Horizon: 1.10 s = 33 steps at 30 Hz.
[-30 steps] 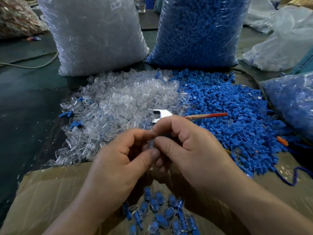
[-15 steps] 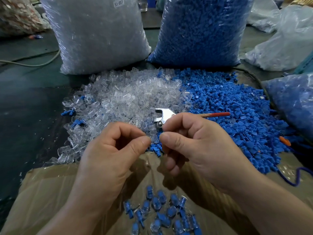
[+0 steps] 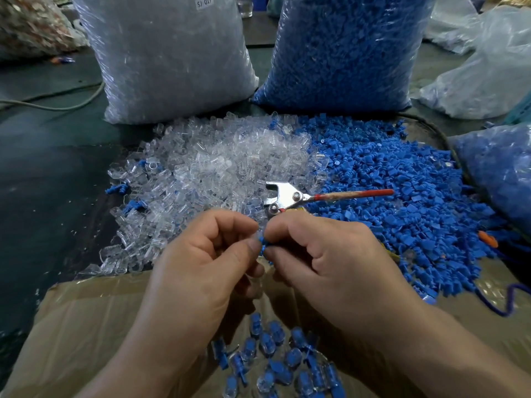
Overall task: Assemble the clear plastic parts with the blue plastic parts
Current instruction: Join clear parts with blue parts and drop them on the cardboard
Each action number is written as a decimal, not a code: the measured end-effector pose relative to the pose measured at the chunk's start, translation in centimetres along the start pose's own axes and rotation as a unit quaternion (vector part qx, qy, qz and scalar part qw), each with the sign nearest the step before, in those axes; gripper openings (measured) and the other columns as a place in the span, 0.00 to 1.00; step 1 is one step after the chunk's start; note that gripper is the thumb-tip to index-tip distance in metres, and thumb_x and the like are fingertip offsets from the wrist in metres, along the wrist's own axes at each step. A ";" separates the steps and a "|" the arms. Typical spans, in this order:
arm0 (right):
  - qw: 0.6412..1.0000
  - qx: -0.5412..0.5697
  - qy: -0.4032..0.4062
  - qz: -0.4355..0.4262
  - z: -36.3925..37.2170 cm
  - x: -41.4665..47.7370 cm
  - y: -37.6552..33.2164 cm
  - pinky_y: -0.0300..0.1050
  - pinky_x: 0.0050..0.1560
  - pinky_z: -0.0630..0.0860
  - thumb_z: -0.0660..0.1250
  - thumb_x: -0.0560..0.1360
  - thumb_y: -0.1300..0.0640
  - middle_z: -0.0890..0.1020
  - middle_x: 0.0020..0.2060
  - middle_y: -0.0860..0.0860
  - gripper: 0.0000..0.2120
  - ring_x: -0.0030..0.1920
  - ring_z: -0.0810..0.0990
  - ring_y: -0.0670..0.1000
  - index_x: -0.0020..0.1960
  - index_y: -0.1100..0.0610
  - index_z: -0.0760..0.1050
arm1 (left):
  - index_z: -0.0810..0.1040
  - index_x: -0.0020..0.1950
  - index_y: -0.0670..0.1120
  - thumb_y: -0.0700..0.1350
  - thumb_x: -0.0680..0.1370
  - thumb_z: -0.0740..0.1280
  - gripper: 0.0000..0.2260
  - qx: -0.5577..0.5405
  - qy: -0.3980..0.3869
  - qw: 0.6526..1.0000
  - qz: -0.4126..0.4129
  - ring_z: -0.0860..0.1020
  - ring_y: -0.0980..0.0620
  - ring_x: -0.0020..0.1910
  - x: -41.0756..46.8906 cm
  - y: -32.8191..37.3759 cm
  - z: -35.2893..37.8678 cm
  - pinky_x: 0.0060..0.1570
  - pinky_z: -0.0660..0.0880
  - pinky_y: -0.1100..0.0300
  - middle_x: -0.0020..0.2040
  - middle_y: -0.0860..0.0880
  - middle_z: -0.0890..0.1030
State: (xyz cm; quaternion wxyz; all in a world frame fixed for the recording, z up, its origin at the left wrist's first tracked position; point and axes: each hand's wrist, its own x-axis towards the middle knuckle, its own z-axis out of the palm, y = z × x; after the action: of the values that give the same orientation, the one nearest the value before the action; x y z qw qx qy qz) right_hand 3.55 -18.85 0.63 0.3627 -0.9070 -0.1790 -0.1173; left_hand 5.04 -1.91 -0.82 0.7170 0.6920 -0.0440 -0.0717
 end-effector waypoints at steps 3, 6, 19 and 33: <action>1.000 -0.020 0.011 -0.017 0.0 0.1 -0.1 0.45 0.40 0.76 0.66 0.77 0.51 0.80 0.41 0.42 0.04 0.42 0.79 0.44 0.50 0.48 0.78 | 0.83 0.42 0.53 0.41 0.72 0.72 0.07 0.019 0.002 1.000 0.013 0.81 0.52 0.30 -0.2 0.1 0.1 0.29 0.76 0.65 0.34 0.44 0.83; 0.999 -0.029 0.022 -0.027 -0.1 0.1 -0.2 0.47 0.40 0.77 0.63 0.77 0.51 0.80 0.43 0.44 0.07 0.42 0.79 0.46 0.52 0.50 0.78 | 0.83 0.43 0.52 0.44 0.69 0.71 0.05 0.006 0.007 1.000 0.013 0.82 0.51 0.32 -0.2 0.3 0.3 0.29 0.77 0.64 0.35 0.44 0.83; 0.995 -0.083 -0.019 -0.042 -0.4 0.1 -1.1 0.53 0.35 0.77 0.61 0.77 0.51 0.79 0.44 0.47 0.09 0.41 0.78 0.52 0.52 0.52 0.77 | 0.83 0.41 0.48 0.46 0.63 0.73 0.09 -0.047 -0.015 0.998 -0.028 0.79 0.49 0.30 -0.2 0.4 0.1 0.29 0.77 0.61 0.33 0.43 0.81; 0.912 -0.365 -0.127 0.138 -3.0 1.7 4.4 0.54 0.66 0.65 0.58 0.72 0.32 0.69 0.68 0.46 0.33 0.65 0.67 0.54 0.72 0.43 0.53 | 0.82 0.39 0.53 0.34 0.75 0.70 0.14 0.016 -0.001 0.999 -0.050 0.77 0.51 0.27 0.2 0.4 -0.7 0.28 0.76 0.65 0.31 0.45 0.81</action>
State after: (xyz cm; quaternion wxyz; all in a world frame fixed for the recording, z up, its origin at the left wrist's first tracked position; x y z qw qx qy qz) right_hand 6.66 -23.55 0.64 -0.0067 -0.9991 -0.0417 -0.0073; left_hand 5.36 -1.20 -0.44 0.7010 0.7050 -0.0114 -0.1071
